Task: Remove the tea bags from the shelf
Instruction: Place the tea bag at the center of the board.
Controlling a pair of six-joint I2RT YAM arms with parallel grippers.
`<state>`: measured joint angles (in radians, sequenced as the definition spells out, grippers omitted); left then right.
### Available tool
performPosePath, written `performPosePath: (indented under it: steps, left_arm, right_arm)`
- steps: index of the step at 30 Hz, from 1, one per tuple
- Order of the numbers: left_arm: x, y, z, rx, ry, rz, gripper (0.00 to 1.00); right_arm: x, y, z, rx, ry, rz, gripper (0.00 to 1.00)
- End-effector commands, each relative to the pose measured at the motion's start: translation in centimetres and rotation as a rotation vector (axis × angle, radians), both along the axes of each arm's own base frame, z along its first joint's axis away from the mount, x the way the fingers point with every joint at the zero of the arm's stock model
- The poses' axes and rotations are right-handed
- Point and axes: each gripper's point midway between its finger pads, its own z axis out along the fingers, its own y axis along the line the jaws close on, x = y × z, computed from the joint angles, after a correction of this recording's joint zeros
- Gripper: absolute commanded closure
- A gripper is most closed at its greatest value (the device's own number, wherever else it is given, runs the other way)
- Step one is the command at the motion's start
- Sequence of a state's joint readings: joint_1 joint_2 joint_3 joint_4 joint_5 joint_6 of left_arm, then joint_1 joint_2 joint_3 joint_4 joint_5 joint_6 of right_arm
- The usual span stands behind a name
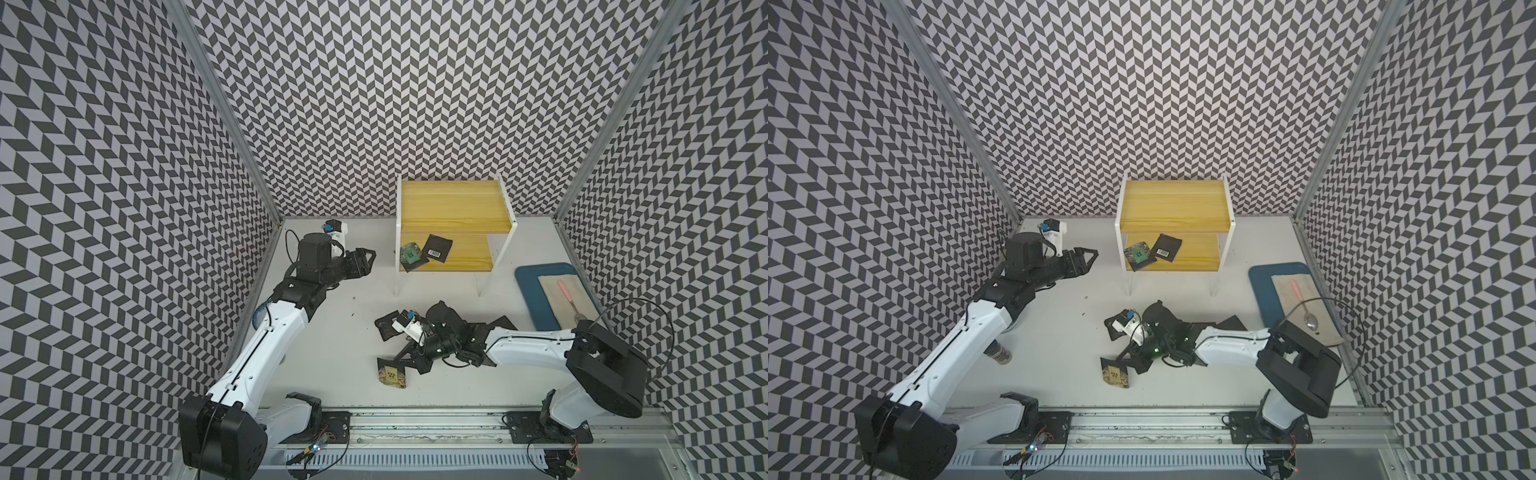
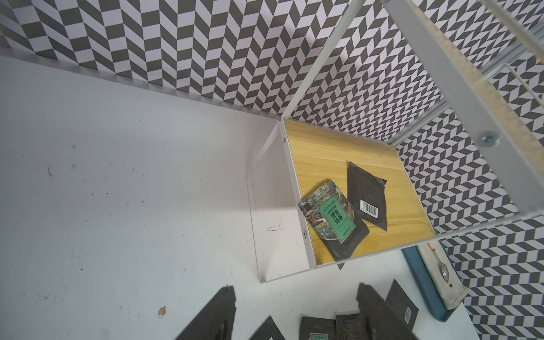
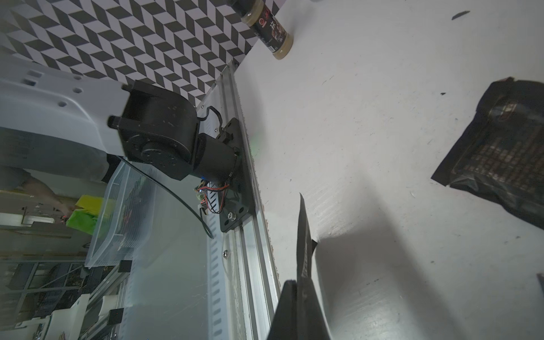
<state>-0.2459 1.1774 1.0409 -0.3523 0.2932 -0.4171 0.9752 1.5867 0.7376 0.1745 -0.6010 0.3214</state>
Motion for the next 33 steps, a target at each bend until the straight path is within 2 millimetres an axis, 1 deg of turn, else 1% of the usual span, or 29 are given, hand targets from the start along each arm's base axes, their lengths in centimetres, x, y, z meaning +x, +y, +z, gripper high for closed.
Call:
performPosePath:
  steps: [1,3,7,12,15,17,19,21,25,27,33]
  left_arm:
    - [0.2,0.1,0.4,-0.008,-0.007,0.001,0.31]
    - [0.2,0.0,0.4,-0.009,-0.008,-0.003,0.31]
    - [0.3,-0.1,0.4,-0.008,-0.007,-0.006,0.32]
    - [0.5,-0.1,0.6,0.000,-0.010,-0.005,0.32]
    - [0.6,-0.1,0.6,0.001,-0.010,-0.007,0.32]
    - [0.6,-0.1,0.5,-0.001,-0.008,-0.008,0.32]
    - [0.6,-0.2,0.6,-0.003,-0.010,-0.009,0.31]
    - [0.6,-0.3,0.8,-0.006,-0.014,-0.013,0.32]
    - [0.8,-0.4,1.0,-0.009,-0.017,-0.015,0.32]
    - [0.7,-0.4,1.4,-0.012,-0.025,-0.017,0.32]
    - [0.5,-0.7,2.5,-0.034,-0.053,-0.035,0.32]
  right_arm:
    - [2.7,0.4,1.1,0.056,-0.049,-0.067,0.98]
    - [3.3,0.3,0.8,0.045,-0.055,-0.076,0.97]
    - [4.0,0.5,0.1,0.020,-0.077,-0.081,0.92]
    - [4.2,0.9,-0.9,0.004,-0.064,-0.069,0.89]
    - [4.6,0.7,-1.2,-0.010,-0.075,-0.088,0.84]
    - [4.9,0.5,-1.3,-0.021,-0.083,-0.100,0.76]
    - [5.3,0.4,-1.3,-0.028,-0.092,-0.110,0.73]
    - [5.7,0.3,-0.9,-0.030,-0.107,-0.122,0.69]
    - [6.3,0.2,0.4,-0.032,-0.148,-0.135,0.68]
    - [6.5,-0.1,1.4,-0.030,-0.175,-0.144,0.68]
    - [6.9,-1.9,4.4,-0.043,-0.270,-0.202,0.60]
